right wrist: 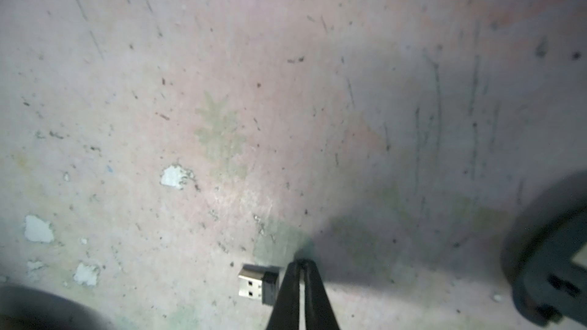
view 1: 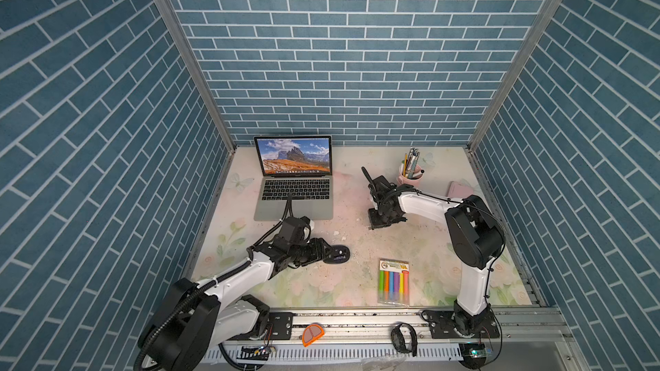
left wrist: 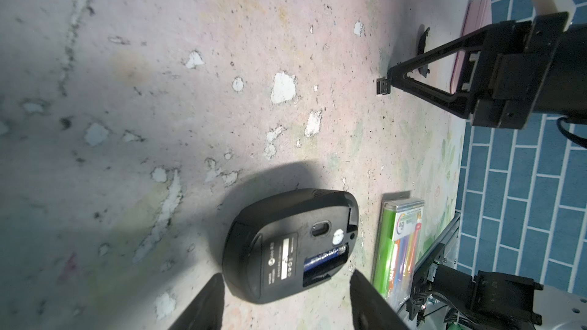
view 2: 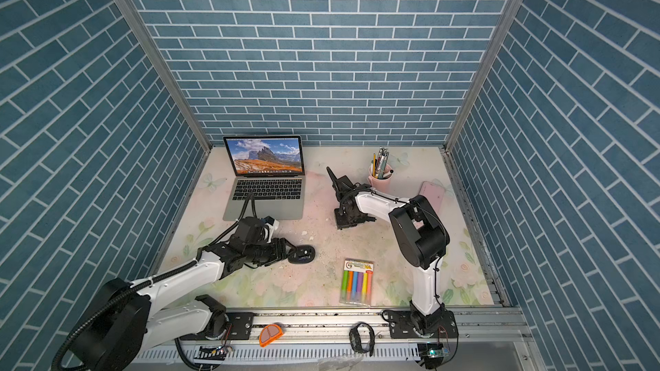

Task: Insert the wireless mouse receiver into the laptop
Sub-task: Adjust the USB plug at the center of the board.

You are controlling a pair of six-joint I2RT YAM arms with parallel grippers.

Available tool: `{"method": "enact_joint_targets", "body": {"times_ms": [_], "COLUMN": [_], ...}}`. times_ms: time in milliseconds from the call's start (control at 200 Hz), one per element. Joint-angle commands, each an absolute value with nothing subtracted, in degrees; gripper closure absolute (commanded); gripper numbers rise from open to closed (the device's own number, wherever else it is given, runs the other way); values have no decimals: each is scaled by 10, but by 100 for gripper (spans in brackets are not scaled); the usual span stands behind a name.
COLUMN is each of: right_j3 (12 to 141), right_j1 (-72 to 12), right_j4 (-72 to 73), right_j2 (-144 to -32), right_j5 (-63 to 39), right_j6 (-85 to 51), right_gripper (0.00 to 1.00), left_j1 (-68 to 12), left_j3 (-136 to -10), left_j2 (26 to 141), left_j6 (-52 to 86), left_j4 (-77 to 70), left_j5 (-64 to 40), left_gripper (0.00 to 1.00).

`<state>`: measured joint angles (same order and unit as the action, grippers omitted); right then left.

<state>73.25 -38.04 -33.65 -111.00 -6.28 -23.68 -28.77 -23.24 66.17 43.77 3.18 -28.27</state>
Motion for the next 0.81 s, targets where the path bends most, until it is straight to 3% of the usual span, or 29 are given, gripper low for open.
{"method": "enact_joint_targets", "body": {"times_ms": [0, 360, 530, 645, 800], "right_j3": [706, 717, 720, 704, 691], "right_j1": [-402, -430, -430, -431, -431], "right_j4": [-377, -385, -400, -382, -370], "right_j2": [-1122, -1102, -1067, -1043, -1024], "right_j5": [-79, -82, -63, -116, -110], "right_j6": [-245, -264, -189, -63, 58], "right_gripper": [92, 92, 92, 80, 70], "left_j1": [-284, -283, -282, -279, -277], "left_j3": [-250, -257, -252, -249, -250], "left_j2": [665, 666, 653, 652, 652], "left_j6": [425, 421, 418, 414, 409], "left_j4": [42, 45, 49, 48, 48], "left_j5": [-276, -279, -276, -278, -287], "left_gripper": [36, 36, 36, 36, 36]}}
